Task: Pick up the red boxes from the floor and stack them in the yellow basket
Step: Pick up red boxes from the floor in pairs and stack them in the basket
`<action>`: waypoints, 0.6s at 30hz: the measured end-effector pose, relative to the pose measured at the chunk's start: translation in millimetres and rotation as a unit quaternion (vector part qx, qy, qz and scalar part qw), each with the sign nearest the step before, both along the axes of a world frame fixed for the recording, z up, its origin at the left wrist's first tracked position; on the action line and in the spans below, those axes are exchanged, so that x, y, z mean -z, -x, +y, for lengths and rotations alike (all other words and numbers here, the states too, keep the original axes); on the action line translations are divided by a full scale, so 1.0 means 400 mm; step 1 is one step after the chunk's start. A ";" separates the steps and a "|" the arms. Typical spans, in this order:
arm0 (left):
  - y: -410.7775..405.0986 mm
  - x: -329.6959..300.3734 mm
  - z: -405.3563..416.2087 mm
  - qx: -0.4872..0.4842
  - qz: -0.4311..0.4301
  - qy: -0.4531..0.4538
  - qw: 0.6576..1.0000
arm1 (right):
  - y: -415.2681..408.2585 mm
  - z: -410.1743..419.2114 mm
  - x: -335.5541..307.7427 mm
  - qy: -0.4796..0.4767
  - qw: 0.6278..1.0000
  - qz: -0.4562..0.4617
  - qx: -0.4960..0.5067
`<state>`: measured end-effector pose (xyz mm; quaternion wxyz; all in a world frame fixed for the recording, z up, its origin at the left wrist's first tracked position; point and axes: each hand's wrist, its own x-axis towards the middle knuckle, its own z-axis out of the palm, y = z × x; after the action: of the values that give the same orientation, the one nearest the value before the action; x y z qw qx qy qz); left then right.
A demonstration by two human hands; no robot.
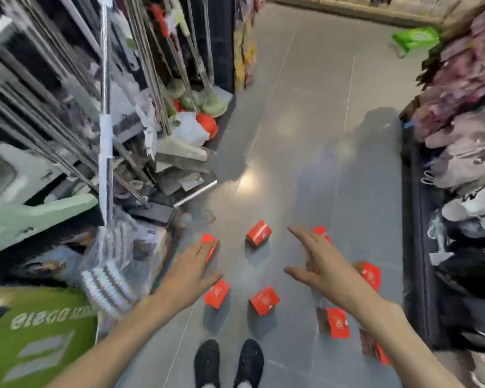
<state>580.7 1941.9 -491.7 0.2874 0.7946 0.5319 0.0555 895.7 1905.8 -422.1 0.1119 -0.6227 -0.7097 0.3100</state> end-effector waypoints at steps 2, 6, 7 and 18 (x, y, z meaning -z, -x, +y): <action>-0.008 0.180 0.020 -0.022 0.009 0.026 0.999 | 0.001 0.034 0.156 0.008 1.000 0.001 -0.009; -0.008 0.567 0.003 -0.040 0.019 0.077 0.996 | 0.014 0.060 0.484 0.030 0.999 0.011 -0.017; -0.008 0.660 -0.006 -0.046 0.028 0.089 0.995 | 0.019 0.060 0.562 0.033 0.999 0.011 -0.020; -0.003 1.300 -0.164 -0.169 0.108 0.159 0.967 | 0.060 -0.036 1.144 0.116 0.992 0.025 -0.042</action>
<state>581.7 1876.4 -1011.6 0.3368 0.6386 0.6886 -0.0683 871.7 1891.5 -879.5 0.0433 -0.5931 -0.6916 0.4100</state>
